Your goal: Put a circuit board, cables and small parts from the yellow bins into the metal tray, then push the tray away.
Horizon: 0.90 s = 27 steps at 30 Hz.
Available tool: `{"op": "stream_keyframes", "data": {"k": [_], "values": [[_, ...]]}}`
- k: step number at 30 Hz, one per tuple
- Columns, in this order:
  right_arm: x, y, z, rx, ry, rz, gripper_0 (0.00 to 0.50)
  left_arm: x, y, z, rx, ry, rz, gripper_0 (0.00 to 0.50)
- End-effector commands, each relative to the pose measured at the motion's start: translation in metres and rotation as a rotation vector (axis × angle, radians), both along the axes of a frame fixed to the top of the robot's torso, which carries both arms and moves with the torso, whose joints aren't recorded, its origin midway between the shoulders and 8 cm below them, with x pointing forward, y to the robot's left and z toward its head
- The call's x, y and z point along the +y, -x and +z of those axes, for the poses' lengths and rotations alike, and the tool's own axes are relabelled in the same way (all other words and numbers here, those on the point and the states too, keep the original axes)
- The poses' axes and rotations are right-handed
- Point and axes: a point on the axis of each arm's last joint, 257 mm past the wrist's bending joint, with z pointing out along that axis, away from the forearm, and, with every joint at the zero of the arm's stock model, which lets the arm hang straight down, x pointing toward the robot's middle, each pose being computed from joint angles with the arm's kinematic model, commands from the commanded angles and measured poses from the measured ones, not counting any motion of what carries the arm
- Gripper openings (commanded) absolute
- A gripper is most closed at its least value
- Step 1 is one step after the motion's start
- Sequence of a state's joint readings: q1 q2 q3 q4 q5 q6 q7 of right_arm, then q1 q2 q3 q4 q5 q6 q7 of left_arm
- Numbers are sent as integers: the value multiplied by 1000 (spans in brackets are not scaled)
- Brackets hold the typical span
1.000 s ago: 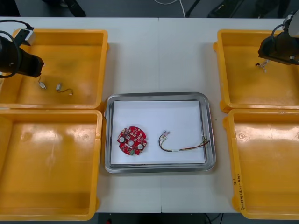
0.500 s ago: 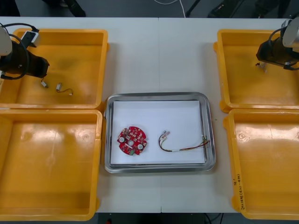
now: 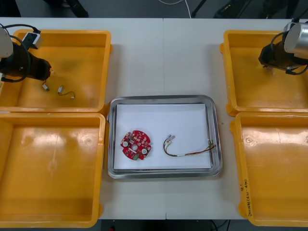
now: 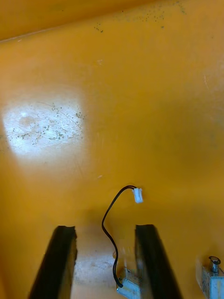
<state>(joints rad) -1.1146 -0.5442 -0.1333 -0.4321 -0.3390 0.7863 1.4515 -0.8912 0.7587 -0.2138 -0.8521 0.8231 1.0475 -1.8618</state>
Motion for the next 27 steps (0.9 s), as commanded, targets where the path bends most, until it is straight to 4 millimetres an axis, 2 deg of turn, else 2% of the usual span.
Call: {"op": "stream_keyframes", "data": {"k": [1,12,20,21,23,24,25,27], "values": [[10,-11,10,-36,74,56,500,-22,-15,40,-38,-26,-80,500],[1,-3,-13,-14,107,63,500,-11,11,67,51,14,-58,500],[0,-1,-19,-8,106,65,500,2,35,73,126,99,25,500],[0,-1,-19,-8,106,65,468,3,37,73,136,105,38,500],[0,-1,-19,-10,106,65,271,6,44,70,164,119,80,500],[0,-1,-19,-9,104,65,199,6,45,70,169,123,92,500],[1,-1,-19,-9,103,65,74,10,47,69,178,117,118,500],[1,-1,-19,-9,102,66,11,17,50,68,190,109,156,500]]}}
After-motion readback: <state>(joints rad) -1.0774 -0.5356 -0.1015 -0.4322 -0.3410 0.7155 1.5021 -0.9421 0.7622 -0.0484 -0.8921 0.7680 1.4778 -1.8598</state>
